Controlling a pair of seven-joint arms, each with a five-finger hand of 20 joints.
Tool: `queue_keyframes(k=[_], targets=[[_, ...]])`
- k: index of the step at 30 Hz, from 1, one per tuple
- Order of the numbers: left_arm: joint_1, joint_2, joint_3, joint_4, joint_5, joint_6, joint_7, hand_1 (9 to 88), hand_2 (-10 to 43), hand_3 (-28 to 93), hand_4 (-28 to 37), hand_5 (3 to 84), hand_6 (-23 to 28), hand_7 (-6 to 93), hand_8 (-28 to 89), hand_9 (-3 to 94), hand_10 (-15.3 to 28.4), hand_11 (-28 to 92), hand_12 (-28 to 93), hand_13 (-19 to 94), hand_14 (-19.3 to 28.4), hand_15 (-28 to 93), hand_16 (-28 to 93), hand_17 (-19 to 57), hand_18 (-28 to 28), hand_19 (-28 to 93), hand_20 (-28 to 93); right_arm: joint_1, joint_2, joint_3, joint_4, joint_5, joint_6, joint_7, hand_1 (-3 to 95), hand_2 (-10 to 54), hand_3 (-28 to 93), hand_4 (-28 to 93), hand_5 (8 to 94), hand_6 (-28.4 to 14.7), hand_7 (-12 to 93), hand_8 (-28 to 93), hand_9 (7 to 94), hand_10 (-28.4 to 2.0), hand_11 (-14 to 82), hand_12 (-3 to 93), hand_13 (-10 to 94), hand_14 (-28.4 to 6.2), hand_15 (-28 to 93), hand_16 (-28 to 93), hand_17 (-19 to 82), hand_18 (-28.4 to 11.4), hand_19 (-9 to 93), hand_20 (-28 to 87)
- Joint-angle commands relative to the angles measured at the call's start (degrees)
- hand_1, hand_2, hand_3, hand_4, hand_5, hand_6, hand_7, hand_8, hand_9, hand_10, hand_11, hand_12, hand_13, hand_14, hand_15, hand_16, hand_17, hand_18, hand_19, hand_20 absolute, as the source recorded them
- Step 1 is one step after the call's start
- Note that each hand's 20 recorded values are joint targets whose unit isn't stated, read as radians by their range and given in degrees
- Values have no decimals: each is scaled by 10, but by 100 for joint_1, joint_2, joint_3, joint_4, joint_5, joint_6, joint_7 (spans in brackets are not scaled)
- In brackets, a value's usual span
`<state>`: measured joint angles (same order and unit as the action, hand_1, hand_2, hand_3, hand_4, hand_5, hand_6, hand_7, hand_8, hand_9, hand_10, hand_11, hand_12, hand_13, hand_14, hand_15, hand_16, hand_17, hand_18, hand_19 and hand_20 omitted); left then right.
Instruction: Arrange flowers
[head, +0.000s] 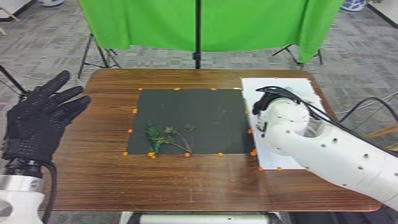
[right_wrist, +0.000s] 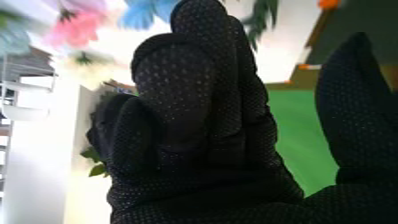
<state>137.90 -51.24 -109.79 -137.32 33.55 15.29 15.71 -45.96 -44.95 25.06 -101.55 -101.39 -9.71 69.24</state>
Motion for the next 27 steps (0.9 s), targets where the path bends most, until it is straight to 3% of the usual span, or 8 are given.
queue_keyframes(k=[1,13,20,26,27], targets=[[32,11,40,33,-7,2,-52,209,83,762,-281,333,87,101,-77,285,193,263,111,217,272,524,-101,-96,283,584,-13,-176,-43,-14,112,95,-170,222,285,-43,677,-202,724,-127,198,-69,825,-190,316,182,832,-89,635,168,557,-204,932,367],[-140,27,109,91,2,-62,-113,209,83,765,-281,331,87,104,-78,283,193,267,111,215,272,529,-102,-98,283,586,-13,34,-374,-427,472,-7,66,96,274,-40,652,-207,712,-134,174,-70,810,-194,312,181,821,-91,638,166,549,-205,932,354],[-116,6,92,88,-18,-62,-101,209,84,764,-282,331,87,105,-78,282,194,268,110,214,272,531,-102,-99,283,586,-13,302,-407,-1149,702,-292,409,1,293,-56,659,-209,715,-119,189,-72,809,-188,323,183,817,-90,643,164,546,-202,932,347],[-146,9,110,97,-7,-89,-108,209,85,763,-282,331,88,105,-79,282,193,270,110,214,273,530,-103,-99,283,586,-14,411,-411,-1681,919,-573,591,-73,401,-95,695,-244,744,-64,251,-88,842,-144,356,185,831,-71,645,166,550,-187,932,342],[-134,8,109,93,-9,-81,-79,209,85,763,-282,331,88,105,-79,282,193,270,110,214,273,531,-103,-99,283,586,-14,410,-412,-1706,947,-594,630,-76,420,-95,693,-262,748,-59,255,-25,850,-138,356,187,834,-69,644,169,551,-184,932,343]])
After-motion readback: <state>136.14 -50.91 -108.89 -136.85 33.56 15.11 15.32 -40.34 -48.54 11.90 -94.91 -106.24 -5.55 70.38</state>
